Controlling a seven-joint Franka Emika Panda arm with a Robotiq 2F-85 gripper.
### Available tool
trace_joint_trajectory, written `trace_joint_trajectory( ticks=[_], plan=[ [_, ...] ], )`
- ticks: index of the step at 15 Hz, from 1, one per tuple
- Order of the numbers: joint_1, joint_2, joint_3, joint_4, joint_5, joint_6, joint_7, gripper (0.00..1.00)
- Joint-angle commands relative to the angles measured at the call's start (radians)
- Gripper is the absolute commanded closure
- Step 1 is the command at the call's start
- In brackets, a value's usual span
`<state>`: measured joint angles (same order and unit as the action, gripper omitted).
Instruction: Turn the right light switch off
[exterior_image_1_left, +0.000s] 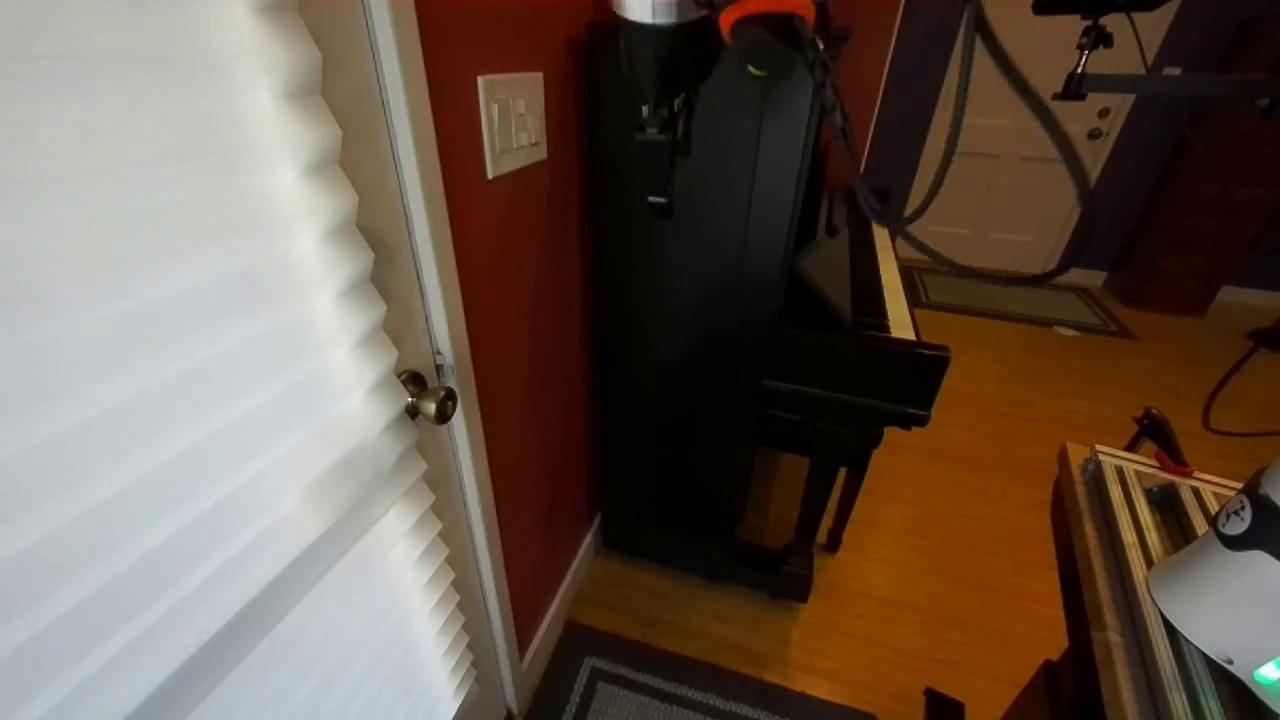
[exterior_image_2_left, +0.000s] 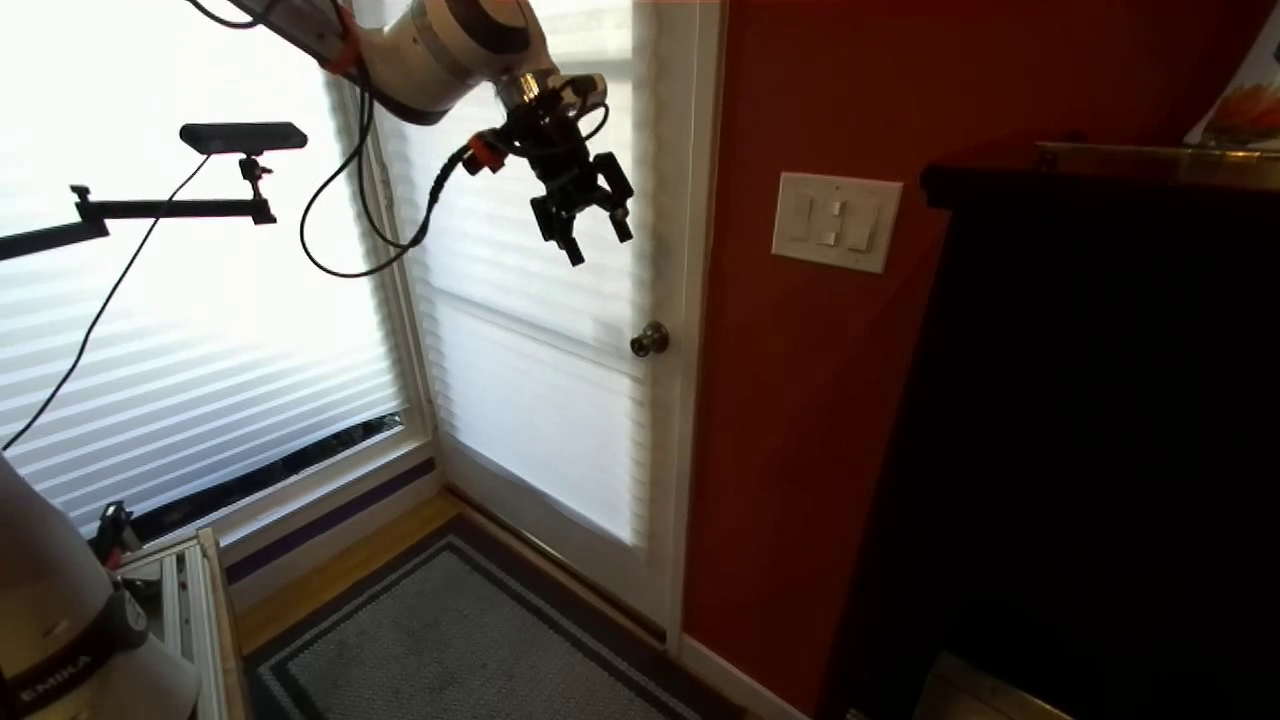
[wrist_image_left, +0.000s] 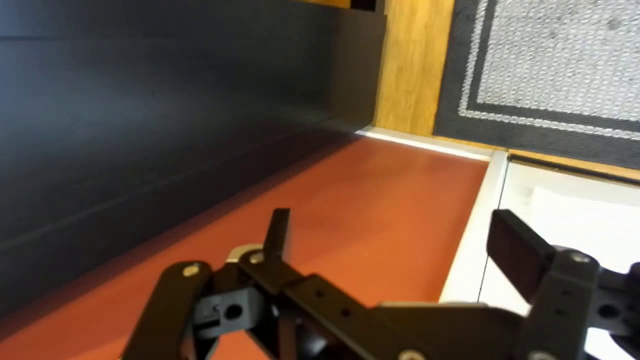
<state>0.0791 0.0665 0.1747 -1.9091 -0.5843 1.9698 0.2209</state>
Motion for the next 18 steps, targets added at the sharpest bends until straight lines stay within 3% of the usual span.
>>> trace_joint_trajectory(
  ticks=[1, 5, 6, 13, 14, 18],
  plan=[
    [0.008, 0.092, -0.055, 0.071, -0.172, 0.098, -0.092, 0.0],
    [-0.023, 0.162, -0.127, 0.141, -0.352, 0.241, -0.204, 0.0],
    [-0.002, 0.117, -0.109, 0.083, -0.277, 0.19, -0.144, 0.0],
    [-0.016, 0.151, -0.133, 0.124, -0.322, 0.234, -0.196, 0.0],
    [-0.011, 0.158, -0.159, 0.121, -0.456, 0.316, -0.092, 0.0],
    [-0.035, 0.174, -0.211, 0.126, -0.723, 0.45, 0.097, 0.0]
  ],
)
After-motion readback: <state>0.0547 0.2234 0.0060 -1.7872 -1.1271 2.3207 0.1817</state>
